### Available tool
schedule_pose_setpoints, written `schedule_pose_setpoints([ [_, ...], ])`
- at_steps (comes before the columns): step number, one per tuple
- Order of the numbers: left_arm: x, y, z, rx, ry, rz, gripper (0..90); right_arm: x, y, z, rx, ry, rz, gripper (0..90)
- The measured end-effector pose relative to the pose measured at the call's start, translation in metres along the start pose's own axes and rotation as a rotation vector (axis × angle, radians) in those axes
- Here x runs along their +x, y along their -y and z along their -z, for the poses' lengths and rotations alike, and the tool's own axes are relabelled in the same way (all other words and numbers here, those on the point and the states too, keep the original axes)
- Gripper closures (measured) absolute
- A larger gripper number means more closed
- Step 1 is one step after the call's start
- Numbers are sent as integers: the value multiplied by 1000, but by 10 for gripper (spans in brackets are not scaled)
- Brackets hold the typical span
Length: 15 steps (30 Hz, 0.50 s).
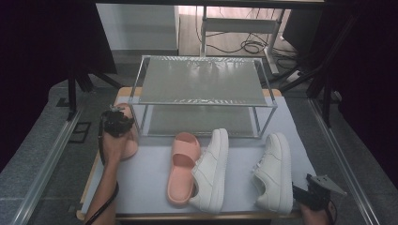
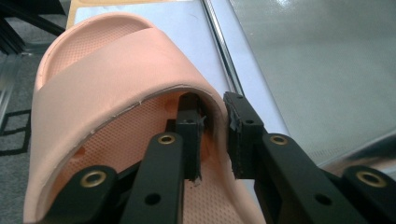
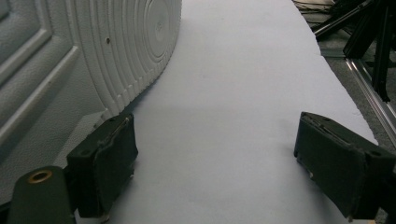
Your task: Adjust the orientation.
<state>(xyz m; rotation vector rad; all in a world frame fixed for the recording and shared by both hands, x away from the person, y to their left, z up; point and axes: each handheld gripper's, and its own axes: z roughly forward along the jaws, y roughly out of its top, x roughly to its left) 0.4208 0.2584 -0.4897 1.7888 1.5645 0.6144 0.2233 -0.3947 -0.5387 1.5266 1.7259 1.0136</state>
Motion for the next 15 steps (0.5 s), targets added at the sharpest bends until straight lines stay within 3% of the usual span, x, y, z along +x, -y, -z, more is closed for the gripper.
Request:
schedule_pose_setpoints([
  [5, 12, 1, 11, 3, -27, 26, 842, 0, 0, 0, 0, 0, 0, 131],
  [7, 17, 2, 14, -9, -17, 44, 846, 0, 0, 0, 0, 0, 0, 131],
  [15, 26, 6, 23, -17, -40, 52, 848, 0, 0, 0, 0, 0, -1, 131],
])
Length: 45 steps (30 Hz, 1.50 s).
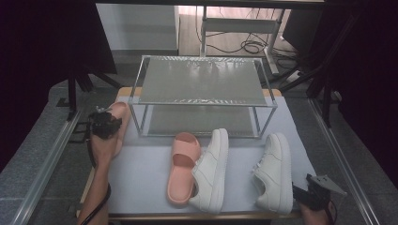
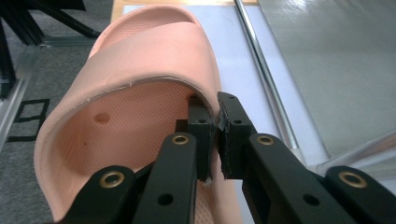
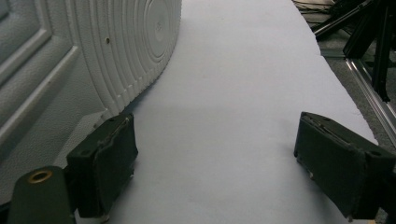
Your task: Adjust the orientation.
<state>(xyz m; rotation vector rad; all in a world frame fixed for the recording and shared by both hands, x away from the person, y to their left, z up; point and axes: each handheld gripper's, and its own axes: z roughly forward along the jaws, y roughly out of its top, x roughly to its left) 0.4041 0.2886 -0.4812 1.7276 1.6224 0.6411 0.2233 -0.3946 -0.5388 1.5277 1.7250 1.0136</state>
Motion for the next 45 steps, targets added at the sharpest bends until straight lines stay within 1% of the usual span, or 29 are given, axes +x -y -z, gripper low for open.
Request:
schedule_pose_setpoints([
  [7, 4, 5, 17, -24, 6, -19, 849, 0, 0, 0, 0, 0, 0, 130],
  [9, 3, 6, 23, -32, 0, -36, 849, 0, 0, 0, 0, 0, 0, 130],
  [10, 2, 8, 28, -42, 0, -50, 849, 0, 0, 0, 0, 0, 0, 130],
  [11, 2, 8, 28, -42, 0, -50, 849, 0, 0, 0, 0, 0, 0, 130],
  [14, 1, 10, 36, -58, 9, -71, 849, 0, 0, 0, 0, 1, 0, 130],
  [15, 0, 12, 41, -63, 10, -85, 849, 0, 0, 0, 0, 1, 0, 130],
  [16, 0, 12, 41, -63, 10, -85, 849, 0, 0, 0, 0, 1, 0, 130],
  [25, -4, 20, 62, -63, 23, -122, 849, 0, 0, 0, 0, 1, -1, 130],
  [30, -5, 29, 74, -56, 41, -143, 849, 0, 0, 0, 0, 1, -1, 130],
  [33, -6, 35, 83, -65, 54, -150, 850, 0, 0, 0, 0, 1, -1, 130],
  [34, -7, 38, 89, -67, 57, -156, 849, 0, 0, 0, 0, 1, -1, 130],
  [36, -7, 39, 92, -65, 58, -162, 849, 0, 0, 0, 0, 1, -1, 130],
  [39, -10, 45, 100, -58, 67, -175, 849, 0, 0, 0, 0, 1, -1, 130],
  [42, -14, 52, 109, -52, 86, -189, 849, 0, 0, 0, 0, 1, -1, 130],
  [45, -16, 56, 114, -49, 90, -199, 849, 0, 0, 0, 0, 1, -1, 130],
])
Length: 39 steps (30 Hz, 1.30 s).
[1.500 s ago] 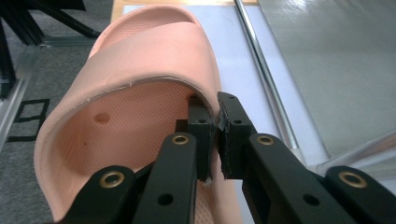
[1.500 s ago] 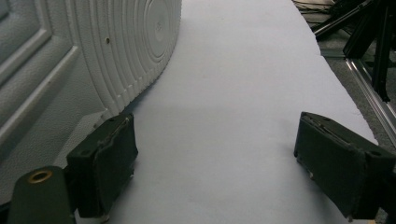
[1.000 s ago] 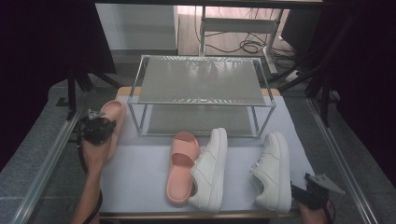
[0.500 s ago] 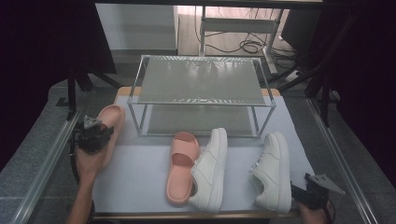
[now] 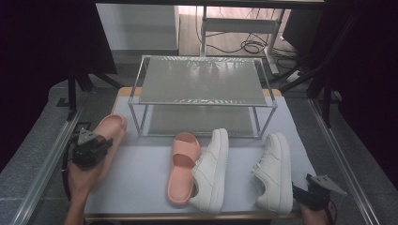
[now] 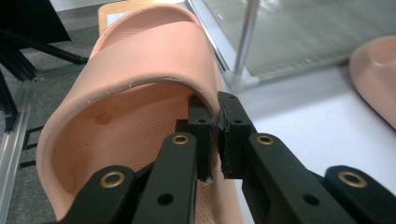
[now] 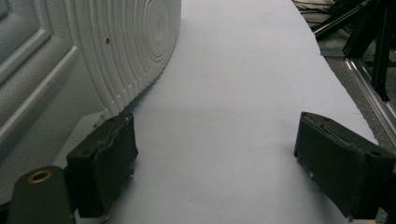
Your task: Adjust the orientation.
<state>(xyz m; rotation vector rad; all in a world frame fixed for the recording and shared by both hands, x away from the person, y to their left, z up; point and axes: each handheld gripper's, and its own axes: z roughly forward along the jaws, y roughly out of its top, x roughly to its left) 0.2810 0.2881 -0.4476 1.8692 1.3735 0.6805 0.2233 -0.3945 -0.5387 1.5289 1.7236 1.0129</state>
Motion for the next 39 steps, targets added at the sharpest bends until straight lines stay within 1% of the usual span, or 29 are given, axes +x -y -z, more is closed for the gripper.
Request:
schedule_pose_setpoints([
  [5, -9, 8, 13, -8, 23, -19, 849, 0, 0, 0, 0, 0, 0, 130],
  [7, -16, 12, 20, -6, 36, -36, 850, 0, 0, 0, 0, 0, -1, 130],
  [8, -16, 12, 20, -6, 36, -36, 850, 0, 0, 0, 0, 0, -1, 130],
  [13, -28, 18, 29, -4, 48, -67, 850, 0, 0, 0, 0, 0, -1, 130],
  [16, -35, 22, 32, -8, 64, -76, 850, 0, 0, 0, 0, 0, -2, 130],
  [19, -45, 24, 34, -16, 80, -94, 850, 0, 0, 0, 0, 0, -2, 130],
  [22, -53, 25, 34, -17, 100, -108, 850, 0, 0, 0, 0, 0, -1, 130],
  [26, -62, 24, 29, -11, 125, -121, 849, 0, 0, 0, 0, 0, -1, 130],
  [32, -72, 21, 20, -10, 147, -137, 849, 0, 0, 0, 0, 0, -1, 130],
  [33, -76, 19, 18, -8, 153, -145, 850, 0, 0, 0, 0, 0, -1, 130],
  [34, -76, 19, 18, -8, 153, -145, 850, 0, 0, 0, 0, 0, -1, 130],
  [35, -79, 17, 15, -10, 159, -152, 849, 0, 0, 0, 0, 0, -1, 130],
  [39, -83, 13, 11, -9, 163, -157, 849, 0, 0, 0, 0, -1, -1, 130],
])
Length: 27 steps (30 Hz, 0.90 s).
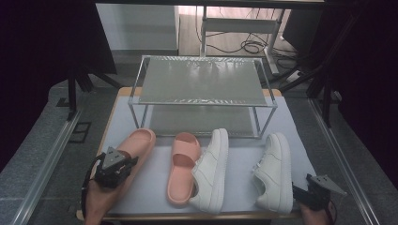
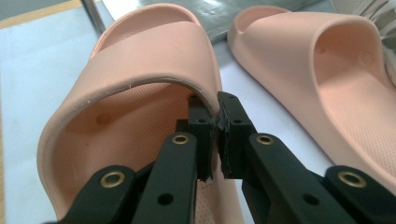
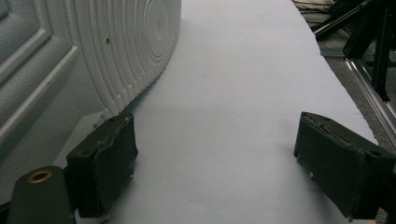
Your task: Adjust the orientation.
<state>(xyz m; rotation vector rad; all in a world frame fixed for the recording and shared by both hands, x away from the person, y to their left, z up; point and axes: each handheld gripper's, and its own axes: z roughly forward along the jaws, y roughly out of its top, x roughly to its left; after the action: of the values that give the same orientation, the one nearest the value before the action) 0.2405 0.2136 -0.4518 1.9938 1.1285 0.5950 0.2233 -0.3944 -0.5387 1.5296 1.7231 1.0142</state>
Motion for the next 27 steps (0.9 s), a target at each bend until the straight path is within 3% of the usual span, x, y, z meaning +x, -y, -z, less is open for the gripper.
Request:
schedule_pose_setpoints([
  [18, -9, -25, -44, -3, 5, 11, 847, 0, 0, 0, 0, 0, 2, 131],
  [27, -7, -38, -69, -17, -8, 57, 845, 0, 0, 0, 0, -1, 2, 130],
])
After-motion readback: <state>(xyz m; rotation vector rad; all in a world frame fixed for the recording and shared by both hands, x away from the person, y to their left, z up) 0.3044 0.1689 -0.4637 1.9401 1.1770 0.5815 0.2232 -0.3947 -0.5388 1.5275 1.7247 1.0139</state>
